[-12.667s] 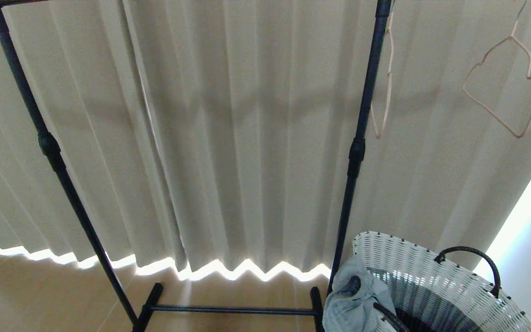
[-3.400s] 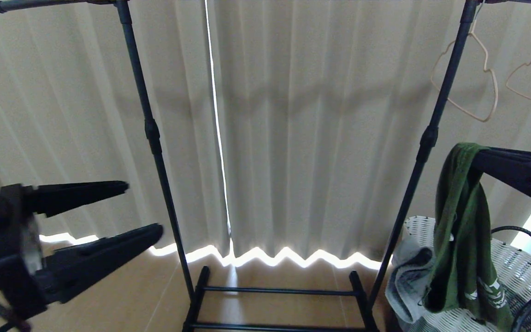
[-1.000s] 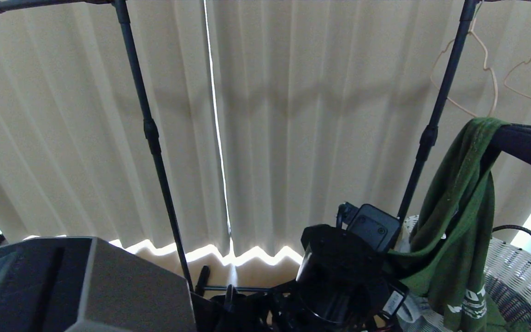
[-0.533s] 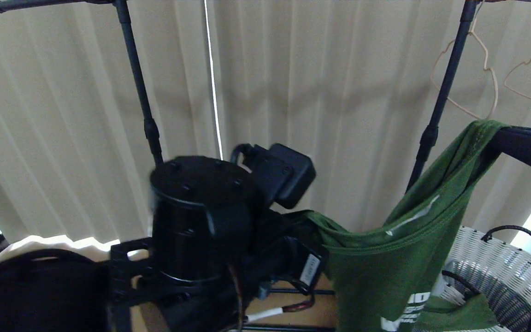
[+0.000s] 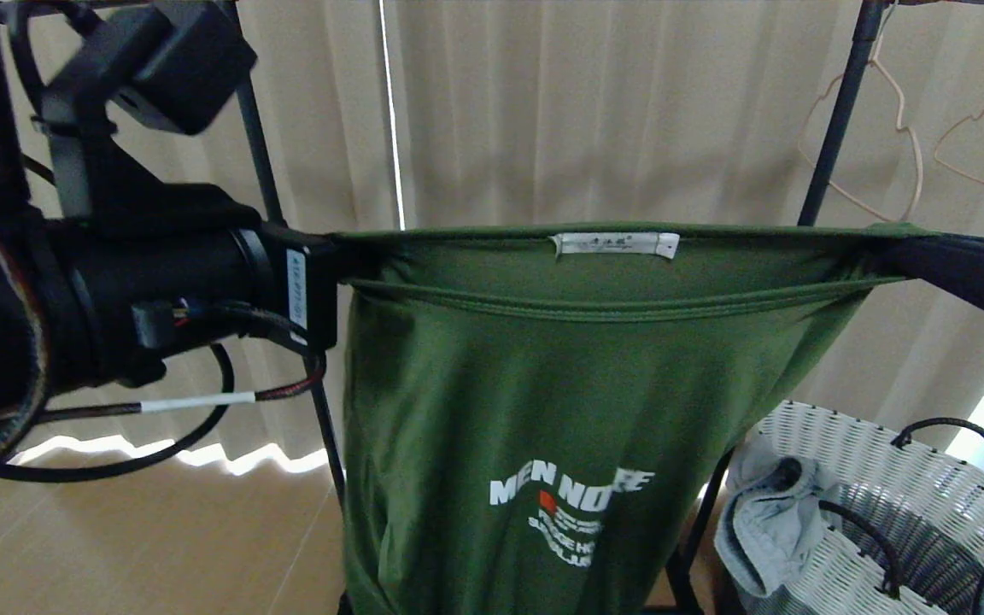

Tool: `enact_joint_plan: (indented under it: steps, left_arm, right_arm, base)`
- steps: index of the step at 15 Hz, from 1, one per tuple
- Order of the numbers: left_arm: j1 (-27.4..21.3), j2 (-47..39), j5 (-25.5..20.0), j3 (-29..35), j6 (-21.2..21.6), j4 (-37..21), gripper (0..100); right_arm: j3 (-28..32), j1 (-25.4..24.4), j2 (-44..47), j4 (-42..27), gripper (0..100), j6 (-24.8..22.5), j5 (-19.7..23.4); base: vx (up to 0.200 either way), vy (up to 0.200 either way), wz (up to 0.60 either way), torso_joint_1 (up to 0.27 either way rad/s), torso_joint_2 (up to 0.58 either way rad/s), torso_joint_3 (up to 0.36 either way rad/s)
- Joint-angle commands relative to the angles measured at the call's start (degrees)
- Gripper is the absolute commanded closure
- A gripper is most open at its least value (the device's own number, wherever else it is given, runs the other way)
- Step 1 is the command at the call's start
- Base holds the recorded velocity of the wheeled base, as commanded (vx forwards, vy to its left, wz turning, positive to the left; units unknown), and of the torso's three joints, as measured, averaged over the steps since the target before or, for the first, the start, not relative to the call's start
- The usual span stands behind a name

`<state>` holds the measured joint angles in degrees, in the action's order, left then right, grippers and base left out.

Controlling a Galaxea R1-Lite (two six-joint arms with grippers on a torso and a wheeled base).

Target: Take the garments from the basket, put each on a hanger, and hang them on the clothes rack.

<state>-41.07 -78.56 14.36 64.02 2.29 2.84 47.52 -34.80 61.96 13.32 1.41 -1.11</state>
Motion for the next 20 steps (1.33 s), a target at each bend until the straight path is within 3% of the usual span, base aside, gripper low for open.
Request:
enact_joint_plan:
  steps: [1, 7, 10, 14, 18, 20]
  left_arm:
    - [2.05, -0.72, 0.05, 4.97, -0.09, -1.35, 100]
    - [1.96, -1.86, -3.81, 12.35, 0.34, -1.52, 100]
    - [1.96, -1.34, -3.81, 10.07, 0.34, -1.61, 100]
    - [2.05, -0.81, -3.99, 6.64, -0.18, -1.26, 100]
    - [3.19, -1.25, -10.14, 4.53, -2.56, -1.26, 100]
    - [3.19, -1.16, -10.23, 4.35, -2.56, -1.26, 100]
  right_arm:
    - [1.17, 0.18, 1.05, 0.04, 100, -0.01, -0.03]
    - [6.36, 1.23, 5.54, 1.27, 100, 0.08, 0.05]
    - [9.35, 1.32, 8.26, 1.53, 100, -0.01, -0.03]
    - [8.38, 2.9, 9.58, 1.35, 100, -0.18, -0.38]
    - [7.76, 5.54, 9.93, 1.35, 100, -0.27, -0.38]
    - [7.59, 5.54, 10.11, 1.44, 100, -0.36, -0.38]
  base:
    - [0.0, 0.0, 0.0, 0.0, 0.0, 0.0]
    - [0.0, 0.0, 0.0, 0.0, 0.0, 0.0]
    - [0.0, 0.0, 0.0, 0.0, 0.0, 0.0]
    - [0.0, 0.0, 0.0, 0.0, 0.0, 0.0]
    - [0.0, 0.0, 0.0, 0.0, 0.0, 0.0]
    - [0.0, 0.0, 0.0, 0.0, 0.0, 0.0]
